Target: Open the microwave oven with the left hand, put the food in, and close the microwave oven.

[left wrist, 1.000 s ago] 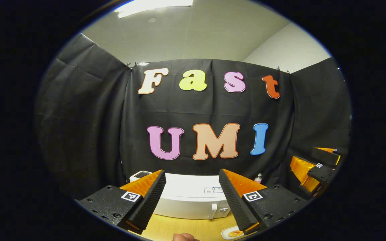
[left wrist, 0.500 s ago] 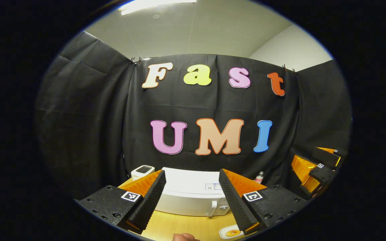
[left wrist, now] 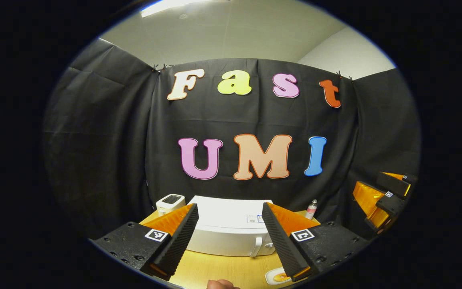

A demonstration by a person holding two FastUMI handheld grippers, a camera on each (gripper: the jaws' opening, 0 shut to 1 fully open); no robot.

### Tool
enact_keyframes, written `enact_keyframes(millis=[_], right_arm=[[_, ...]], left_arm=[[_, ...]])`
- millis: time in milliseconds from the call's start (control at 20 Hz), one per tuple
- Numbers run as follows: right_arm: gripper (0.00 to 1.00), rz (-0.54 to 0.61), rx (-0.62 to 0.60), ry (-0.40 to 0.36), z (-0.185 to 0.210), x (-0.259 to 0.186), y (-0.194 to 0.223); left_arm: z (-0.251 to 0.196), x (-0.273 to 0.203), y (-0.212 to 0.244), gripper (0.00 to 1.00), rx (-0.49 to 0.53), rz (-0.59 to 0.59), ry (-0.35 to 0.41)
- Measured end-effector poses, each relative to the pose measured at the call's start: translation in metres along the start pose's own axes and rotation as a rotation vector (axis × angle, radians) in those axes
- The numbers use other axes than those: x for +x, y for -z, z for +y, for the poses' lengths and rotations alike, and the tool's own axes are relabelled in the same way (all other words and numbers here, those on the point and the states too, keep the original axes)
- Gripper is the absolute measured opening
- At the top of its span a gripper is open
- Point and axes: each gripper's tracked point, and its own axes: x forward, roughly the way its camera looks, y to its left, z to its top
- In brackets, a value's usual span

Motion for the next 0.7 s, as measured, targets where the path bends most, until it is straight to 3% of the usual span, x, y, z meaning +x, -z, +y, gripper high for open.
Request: enact_keyframes(millis=[400,550,700], right_arm=[[0.96,-0.014,-0.069,0.052,-0.022,-0.012,-0.003],[0.96,-0.024,-0.097,0.077,-0.031,-0.018,-0.008],[0.99,-0.035,-0.126,0.101,-0.039,-0.025,-0.013]], left_arm=[[-0.035,0.048,0.148,0.96,0.118,0.104,0.117],[-0.052,0.069,0.199,0.96,0.068,0.177,0.144],[-0.056,0.087,0.234,0.96,0.036,0.237,0.126]])
